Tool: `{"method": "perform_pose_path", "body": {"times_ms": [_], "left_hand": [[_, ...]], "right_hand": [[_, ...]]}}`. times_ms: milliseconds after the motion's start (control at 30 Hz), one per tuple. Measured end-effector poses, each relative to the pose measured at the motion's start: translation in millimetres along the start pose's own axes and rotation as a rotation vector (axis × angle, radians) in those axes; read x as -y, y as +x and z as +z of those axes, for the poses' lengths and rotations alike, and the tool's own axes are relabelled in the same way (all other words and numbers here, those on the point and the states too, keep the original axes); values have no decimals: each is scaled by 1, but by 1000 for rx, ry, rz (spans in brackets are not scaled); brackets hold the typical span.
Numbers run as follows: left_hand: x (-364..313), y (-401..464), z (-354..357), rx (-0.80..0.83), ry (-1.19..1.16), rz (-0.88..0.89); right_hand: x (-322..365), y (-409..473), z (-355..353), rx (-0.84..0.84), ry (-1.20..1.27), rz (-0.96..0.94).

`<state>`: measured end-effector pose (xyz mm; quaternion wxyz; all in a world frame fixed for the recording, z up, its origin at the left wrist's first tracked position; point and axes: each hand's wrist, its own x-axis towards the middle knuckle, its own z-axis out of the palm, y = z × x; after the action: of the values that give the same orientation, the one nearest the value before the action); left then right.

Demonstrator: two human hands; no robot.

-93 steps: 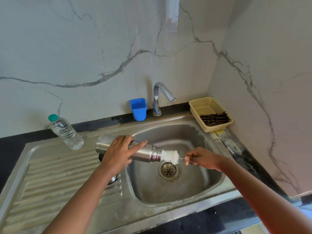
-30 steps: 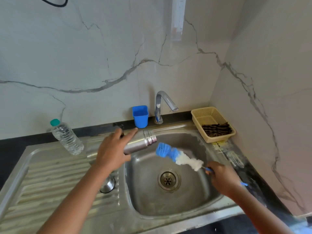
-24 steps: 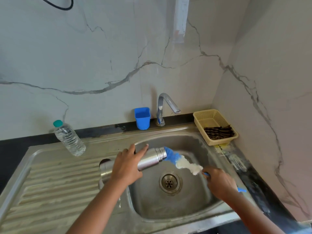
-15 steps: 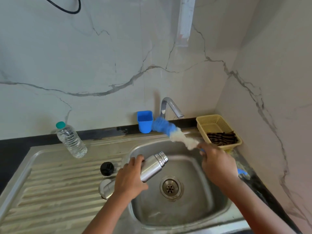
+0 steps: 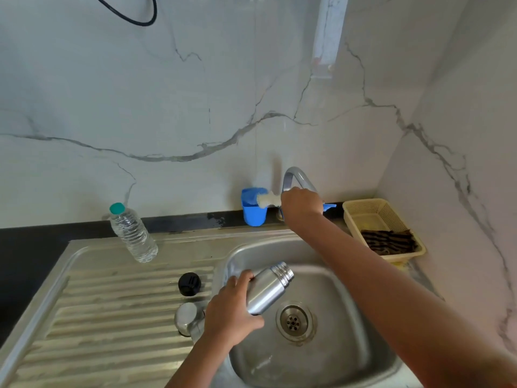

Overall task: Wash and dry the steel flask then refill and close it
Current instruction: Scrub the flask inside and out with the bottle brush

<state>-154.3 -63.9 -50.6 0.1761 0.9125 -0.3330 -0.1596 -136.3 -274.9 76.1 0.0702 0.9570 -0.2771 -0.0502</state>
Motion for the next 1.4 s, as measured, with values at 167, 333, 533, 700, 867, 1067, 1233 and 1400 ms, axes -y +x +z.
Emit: {"method": "perform_pose_path", "body": {"times_ms": [167, 333, 533, 700, 867, 1067, 1233, 1400], "left_hand": [[4, -2, 4, -9, -119, -48], [6, -1, 3, -30, -193, -66], [5, -1, 5, -36, -283, -77], [5, -1, 11, -32, -419, -86], [5, -5, 12, -21, -704, -185], [7, -8, 17, 15, -1253, -385], [3, -4, 19, 10, -1467, -473], [2, -1, 25, 26, -1472, -443]], "right_hand": [[1, 4, 3, -33, 43, 40], [-16, -24, 4, -127, 156, 115], [-15, -53, 19, -162, 256, 116], [-11, -58, 38, -117, 303, 109], [-12, -66, 45, -153, 483, 163], [-27, -112, 78, -140, 936, 339], [-24, -167, 122, -73, 1117, 433], [-8, -200, 139, -80, 1026, 362]]}}
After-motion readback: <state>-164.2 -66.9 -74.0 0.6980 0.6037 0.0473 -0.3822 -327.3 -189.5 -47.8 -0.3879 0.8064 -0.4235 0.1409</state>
